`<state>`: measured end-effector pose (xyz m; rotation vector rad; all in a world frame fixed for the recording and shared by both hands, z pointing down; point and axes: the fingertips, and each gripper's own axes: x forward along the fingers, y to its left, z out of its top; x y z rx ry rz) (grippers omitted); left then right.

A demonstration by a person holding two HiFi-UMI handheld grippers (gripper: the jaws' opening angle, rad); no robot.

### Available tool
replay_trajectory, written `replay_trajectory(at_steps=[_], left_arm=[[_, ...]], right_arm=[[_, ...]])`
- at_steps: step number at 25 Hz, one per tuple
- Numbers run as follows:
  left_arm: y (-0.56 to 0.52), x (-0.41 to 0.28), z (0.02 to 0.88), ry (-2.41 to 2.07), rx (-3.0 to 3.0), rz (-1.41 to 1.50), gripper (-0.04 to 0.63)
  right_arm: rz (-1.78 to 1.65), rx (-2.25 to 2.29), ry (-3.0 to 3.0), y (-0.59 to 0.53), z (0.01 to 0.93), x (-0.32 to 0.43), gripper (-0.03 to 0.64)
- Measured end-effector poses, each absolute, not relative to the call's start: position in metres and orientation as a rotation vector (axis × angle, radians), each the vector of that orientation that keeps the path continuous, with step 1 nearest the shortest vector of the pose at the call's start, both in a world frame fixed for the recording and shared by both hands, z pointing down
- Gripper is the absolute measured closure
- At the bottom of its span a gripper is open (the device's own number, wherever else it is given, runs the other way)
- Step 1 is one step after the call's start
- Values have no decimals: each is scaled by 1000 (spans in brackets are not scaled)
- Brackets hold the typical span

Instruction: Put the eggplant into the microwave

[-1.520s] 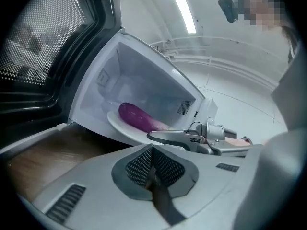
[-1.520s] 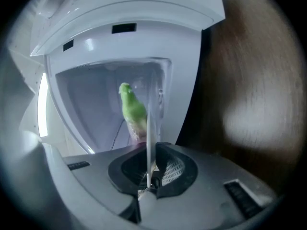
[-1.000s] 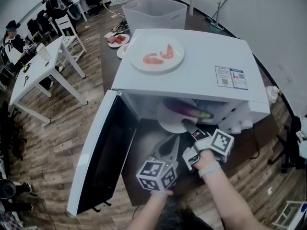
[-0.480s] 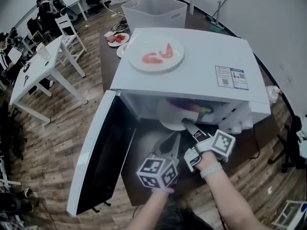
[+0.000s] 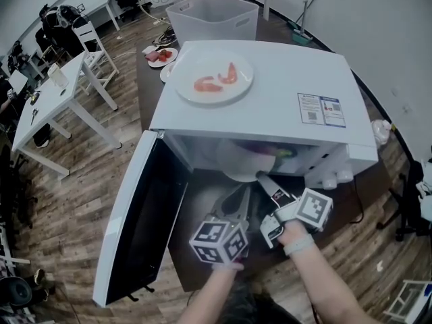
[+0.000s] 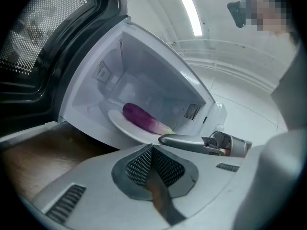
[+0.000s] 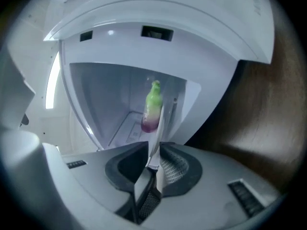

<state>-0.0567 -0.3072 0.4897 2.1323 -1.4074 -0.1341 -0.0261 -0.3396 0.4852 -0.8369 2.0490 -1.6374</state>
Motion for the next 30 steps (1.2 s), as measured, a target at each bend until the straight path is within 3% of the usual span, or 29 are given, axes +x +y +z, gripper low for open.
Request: replay_trajectory(at_steps=[12, 16, 30], left_arm=[[-315, -61, 485, -1419, 2124, -152, 581], [-316, -62, 485, -1417, 2122, -157, 581], [-319, -66, 485, -1412, 2119, -152, 583]], right_arm=[[-1548, -821, 2196, -324, 481, -29, 539], [-1528, -973, 2301, -321, 496, -22, 611], [-868, -1308, 2984, -325, 487, -40, 614]])
